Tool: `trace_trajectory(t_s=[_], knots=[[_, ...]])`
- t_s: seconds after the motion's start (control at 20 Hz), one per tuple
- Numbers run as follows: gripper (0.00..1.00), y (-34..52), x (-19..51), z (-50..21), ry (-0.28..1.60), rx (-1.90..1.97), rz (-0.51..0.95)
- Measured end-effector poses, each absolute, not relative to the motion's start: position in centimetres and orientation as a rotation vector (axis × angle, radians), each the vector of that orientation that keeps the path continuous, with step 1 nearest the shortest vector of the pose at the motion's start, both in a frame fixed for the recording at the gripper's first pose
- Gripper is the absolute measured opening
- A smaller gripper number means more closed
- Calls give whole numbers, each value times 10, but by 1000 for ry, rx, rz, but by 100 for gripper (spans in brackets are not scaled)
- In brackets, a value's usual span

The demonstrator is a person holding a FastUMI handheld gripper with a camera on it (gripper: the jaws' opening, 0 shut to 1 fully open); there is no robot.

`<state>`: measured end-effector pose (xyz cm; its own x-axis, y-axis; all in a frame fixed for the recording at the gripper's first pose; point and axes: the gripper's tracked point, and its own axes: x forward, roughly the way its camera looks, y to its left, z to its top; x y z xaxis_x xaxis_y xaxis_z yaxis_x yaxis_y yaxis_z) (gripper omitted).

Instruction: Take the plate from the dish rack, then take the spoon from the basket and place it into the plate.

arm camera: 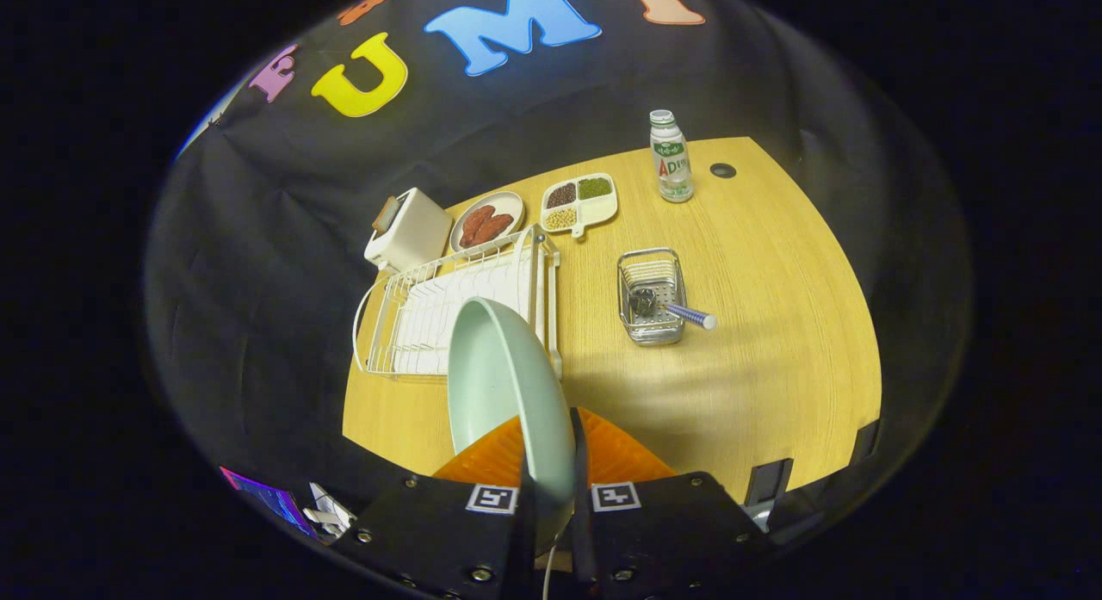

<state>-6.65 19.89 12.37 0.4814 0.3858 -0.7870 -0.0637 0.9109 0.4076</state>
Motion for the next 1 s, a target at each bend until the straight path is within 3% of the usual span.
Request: trace_trajectory(t_s=[0.35,1.0], knots=[[18,192,-91,53,1042,479,362],[18,215,-111,-33,1143,620,310]])
